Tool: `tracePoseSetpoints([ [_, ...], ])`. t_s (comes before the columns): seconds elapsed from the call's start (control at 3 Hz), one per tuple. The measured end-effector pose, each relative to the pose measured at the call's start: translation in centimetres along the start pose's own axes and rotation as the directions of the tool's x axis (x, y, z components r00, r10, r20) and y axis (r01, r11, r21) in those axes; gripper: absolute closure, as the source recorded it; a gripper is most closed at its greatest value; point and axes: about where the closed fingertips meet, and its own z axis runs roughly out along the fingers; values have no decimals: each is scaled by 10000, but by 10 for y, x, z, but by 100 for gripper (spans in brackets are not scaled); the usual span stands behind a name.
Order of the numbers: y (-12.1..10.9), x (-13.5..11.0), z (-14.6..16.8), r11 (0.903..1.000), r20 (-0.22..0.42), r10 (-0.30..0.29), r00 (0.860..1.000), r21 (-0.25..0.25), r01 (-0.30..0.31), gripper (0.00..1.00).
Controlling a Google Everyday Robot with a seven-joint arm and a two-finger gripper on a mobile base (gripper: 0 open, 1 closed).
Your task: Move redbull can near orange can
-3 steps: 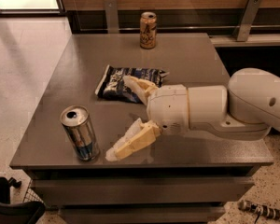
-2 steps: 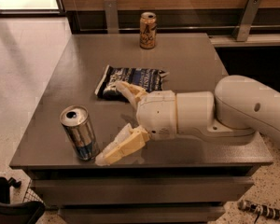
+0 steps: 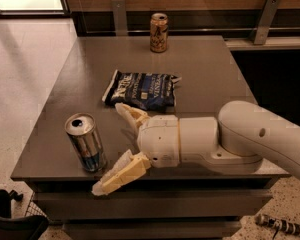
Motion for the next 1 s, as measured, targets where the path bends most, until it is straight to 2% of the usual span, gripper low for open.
tracePoseSetpoints([
  [0.33,9,-7,16,9995,290,-128,9995,-300,136,0],
  [0.67,19,-11,30,9983,471,-188,9987,-549,214,18],
  [1.0,21,-12,32,9979,453,-228,9987,-592,255,47],
])
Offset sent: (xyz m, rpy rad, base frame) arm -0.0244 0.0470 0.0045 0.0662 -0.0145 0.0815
